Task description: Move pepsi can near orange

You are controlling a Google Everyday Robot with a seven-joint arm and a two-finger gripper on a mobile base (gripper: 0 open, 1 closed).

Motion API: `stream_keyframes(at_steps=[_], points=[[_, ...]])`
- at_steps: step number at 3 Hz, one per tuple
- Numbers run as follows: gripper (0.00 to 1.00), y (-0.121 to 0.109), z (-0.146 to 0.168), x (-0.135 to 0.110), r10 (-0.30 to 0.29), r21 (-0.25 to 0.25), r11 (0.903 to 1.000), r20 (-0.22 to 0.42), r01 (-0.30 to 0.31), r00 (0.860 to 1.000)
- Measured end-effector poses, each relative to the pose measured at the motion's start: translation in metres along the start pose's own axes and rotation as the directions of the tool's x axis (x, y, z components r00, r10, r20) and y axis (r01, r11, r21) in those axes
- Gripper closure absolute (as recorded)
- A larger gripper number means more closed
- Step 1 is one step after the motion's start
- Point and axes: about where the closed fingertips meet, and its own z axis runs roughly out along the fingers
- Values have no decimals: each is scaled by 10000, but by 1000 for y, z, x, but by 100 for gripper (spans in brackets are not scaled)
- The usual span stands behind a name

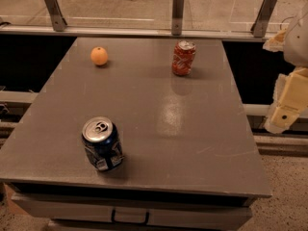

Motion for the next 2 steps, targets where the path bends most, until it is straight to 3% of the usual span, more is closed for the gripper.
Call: stream_keyframes(at_steps=[2], points=[[0,2,3,-6,-130,-72,9999,241,132,9996]])
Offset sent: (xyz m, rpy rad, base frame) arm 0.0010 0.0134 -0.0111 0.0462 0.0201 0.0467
